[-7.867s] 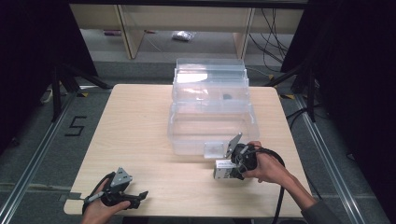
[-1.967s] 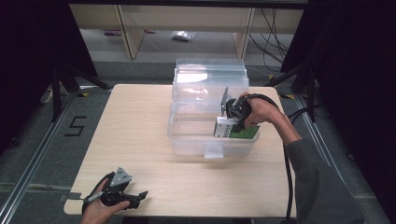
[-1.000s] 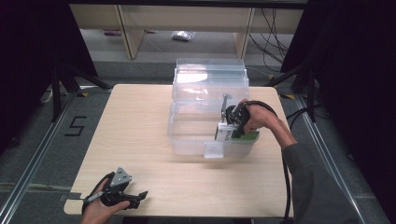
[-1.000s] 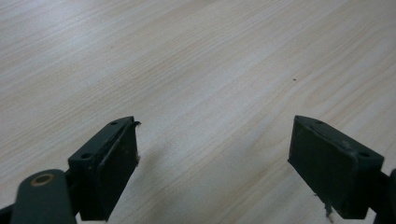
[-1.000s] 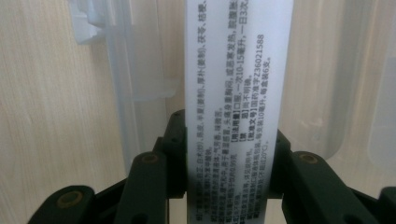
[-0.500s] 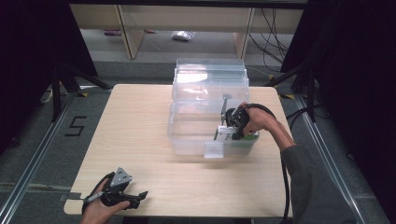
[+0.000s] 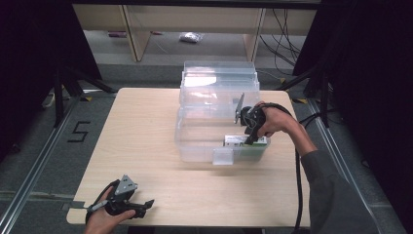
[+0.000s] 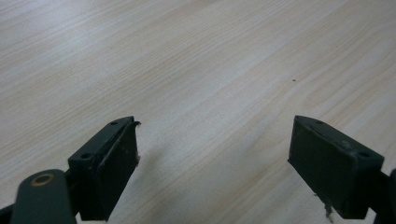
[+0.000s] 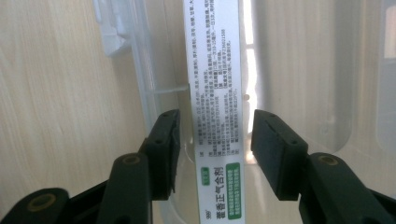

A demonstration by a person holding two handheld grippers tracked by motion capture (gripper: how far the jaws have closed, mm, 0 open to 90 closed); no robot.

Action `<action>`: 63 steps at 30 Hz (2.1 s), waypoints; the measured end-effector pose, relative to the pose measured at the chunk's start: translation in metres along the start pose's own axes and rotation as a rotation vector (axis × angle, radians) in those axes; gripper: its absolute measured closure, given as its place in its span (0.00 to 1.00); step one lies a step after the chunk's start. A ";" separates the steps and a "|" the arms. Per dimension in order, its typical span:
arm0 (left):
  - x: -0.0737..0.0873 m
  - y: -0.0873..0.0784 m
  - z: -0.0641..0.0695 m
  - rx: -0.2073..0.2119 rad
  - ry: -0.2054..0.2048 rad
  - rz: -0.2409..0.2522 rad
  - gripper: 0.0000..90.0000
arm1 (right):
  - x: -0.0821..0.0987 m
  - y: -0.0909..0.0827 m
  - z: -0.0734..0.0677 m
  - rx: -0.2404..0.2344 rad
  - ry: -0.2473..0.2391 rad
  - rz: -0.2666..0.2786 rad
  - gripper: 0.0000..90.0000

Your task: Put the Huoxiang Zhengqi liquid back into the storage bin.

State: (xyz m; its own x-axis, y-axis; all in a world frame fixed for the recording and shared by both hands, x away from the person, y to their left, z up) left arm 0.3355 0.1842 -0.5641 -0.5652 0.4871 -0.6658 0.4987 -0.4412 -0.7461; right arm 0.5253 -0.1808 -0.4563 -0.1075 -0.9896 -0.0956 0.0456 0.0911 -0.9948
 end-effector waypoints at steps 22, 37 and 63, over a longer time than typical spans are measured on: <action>-0.001 0.001 0.001 0.001 -0.014 0.010 0.17 | 0.004 -0.038 -0.002 0.077 0.251 0.198 0.47; 0.000 0.001 0.001 0.000 -0.004 -0.003 0.17 | 0.012 -0.044 -0.003 0.153 0.391 0.335 0.38; 0.000 0.001 0.001 -0.002 -0.004 -0.003 0.17 | 0.028 -0.035 -0.021 0.192 0.505 0.495 0.35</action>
State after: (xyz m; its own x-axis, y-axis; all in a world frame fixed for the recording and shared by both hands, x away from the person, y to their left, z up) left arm 0.3350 0.1833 -0.5650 -0.5698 0.4854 -0.6632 0.4977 -0.4384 -0.7484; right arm 0.4994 -0.2095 -0.4250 -0.4717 -0.6616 -0.5829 0.3760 0.4470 -0.8117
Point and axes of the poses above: each handheld gripper's, and its own axes: y roughly forward along the jaws, x roughly out of its underside, z roughly to its right, the point moved 8 cm from there along y, roughly forward along the jaws
